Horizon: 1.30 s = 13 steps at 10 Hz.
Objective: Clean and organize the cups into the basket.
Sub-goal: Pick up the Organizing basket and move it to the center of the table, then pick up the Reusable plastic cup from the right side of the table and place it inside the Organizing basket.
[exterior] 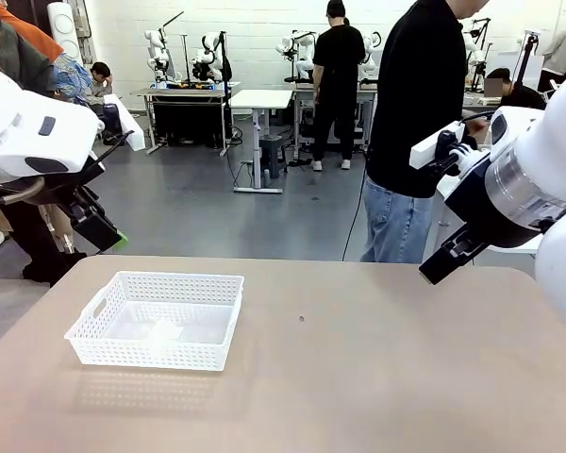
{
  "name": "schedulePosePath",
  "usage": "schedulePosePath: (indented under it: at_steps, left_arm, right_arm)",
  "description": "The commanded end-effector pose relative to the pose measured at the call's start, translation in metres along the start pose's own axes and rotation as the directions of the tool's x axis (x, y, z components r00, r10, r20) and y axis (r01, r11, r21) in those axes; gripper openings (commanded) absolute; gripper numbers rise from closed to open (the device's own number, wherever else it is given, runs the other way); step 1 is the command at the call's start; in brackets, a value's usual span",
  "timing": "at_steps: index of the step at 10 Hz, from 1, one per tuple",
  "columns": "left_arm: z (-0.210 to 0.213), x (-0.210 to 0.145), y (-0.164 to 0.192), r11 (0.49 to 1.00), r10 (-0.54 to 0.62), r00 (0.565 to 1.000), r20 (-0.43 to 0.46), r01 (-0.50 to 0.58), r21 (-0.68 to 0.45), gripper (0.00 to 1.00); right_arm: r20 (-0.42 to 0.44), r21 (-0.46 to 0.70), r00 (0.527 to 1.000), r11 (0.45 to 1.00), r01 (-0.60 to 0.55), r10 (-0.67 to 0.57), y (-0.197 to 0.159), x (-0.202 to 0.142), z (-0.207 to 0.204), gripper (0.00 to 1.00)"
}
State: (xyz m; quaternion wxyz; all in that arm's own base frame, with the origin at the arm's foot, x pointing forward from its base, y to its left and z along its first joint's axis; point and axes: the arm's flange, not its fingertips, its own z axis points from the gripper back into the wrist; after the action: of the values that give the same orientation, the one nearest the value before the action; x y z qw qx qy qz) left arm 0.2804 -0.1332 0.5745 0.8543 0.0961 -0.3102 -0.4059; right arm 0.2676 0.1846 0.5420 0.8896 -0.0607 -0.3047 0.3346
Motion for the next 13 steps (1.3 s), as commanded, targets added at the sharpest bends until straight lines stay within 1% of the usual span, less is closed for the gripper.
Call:
schedulePosePath:
  at_steps: [1, 2, 3, 4, 5, 6, 7, 8, 9, 10, 11, 12, 13]
  left_arm:
    - [0.003, -0.001, 0.000, 1.000, 0.000, 1.000, 0.003, 0.000, 0.003, 1.00]
    - [-0.001, -0.007, 0.028, 0.937, 0.201, 0.977, 0.076, -0.170, -0.306, 1.00]
    - [-0.007, -0.019, 0.057, 0.681, 0.405, 0.912, 0.060, -0.258, -0.685, 1.00]
    - [-0.021, -0.032, 0.084, 0.458, 0.531, 0.848, -0.005, -0.292, -0.840, 1.00]
    - [-0.036, -0.046, 0.103, 0.267, 0.623, 0.778, -0.079, -0.307, -0.913, 1.00]
    - [-0.050, -0.059, 0.120, 0.139, 0.686, 0.712, -0.148, -0.329, -0.934, 1.00]
    - [-0.065, -0.074, 0.140, 0.073, 0.760, 0.620, -0.196, -0.381, -0.922, 1.00]
    - [-0.079, -0.094, 0.157, 0.023, 0.815, 0.532, -0.231, -0.427, -0.904, 1.00]
    - [-0.086, -0.116, 0.173, -0.024, 0.848, 0.462, -0.258, -0.453, -0.891, 1.00]
    - [-0.092, -0.142, 0.189, -0.027, 0.878, 0.402, -0.261, -0.503, -0.864, 1.00]
    - [-0.085, -0.162, 0.200, 0.015, 0.898, 0.371, -0.238, -0.564, -0.826, 1.00]
    - [-0.075, -0.181, 0.209, 0.044, 0.915, 0.344, -0.212, -0.606, -0.794, 1.00]
    - [-0.064, -0.198, 0.216, 0.051, 0.931, 0.311, -0.189, -0.625, -0.779, 1.00]
  right_arm:
    - [0.004, -0.004, 1.000, 1.000, -0.001, 0.001, 0.000, 0.000, 0.003, 1.00]
    - [0.107, 0.298, 0.975, 0.942, 0.157, -0.196, -0.029, -0.007, 0.007, 1.00]
    - [0.106, 0.557, 0.911, 0.783, 0.277, -0.398, -0.059, -0.023, 0.004, 1.00]
    - [0.049, 0.761, 0.827, 0.557, 0.332, -0.560, -0.093, -0.043, -0.002, 1.00]
    - [-0.008, 0.888, 0.735, 0.333, 0.317, -0.678, -0.129, -0.067, -0.012, 1.00]
    - [-0.051, 0.943, 0.660, 0.181, 0.278, -0.750, -0.156, -0.086, -0.021, 1.00]
    - [-0.100, 0.960, 0.581, 0.076, 0.270, -0.808, -0.181, -0.106, -0.032, 1.00]
    - [-0.146, 0.963, 0.516, -0.001, 0.270, -0.844, -0.202, -0.128, -0.042, 1.00]
    - [-0.187, 0.961, 0.469, -0.062, 0.269, -0.863, -0.217, -0.148, -0.051, 1.00]
    - [-0.201, 0.958, 0.403, -0.092, 0.273, -0.893, -0.232, -0.173, -0.056, 1.00]
    - [-0.203, 0.955, 0.362, -0.103, 0.277, -0.910, -0.240, -0.191, -0.056, 1.00]
    - [-0.205, 0.951, 0.334, -0.106, 0.292, -0.920, -0.244, -0.207, -0.053, 1.00]
    - [-0.226, 0.934, 0.346, -0.101, 0.343, -0.910, -0.245, -0.218, -0.051, 1.00]
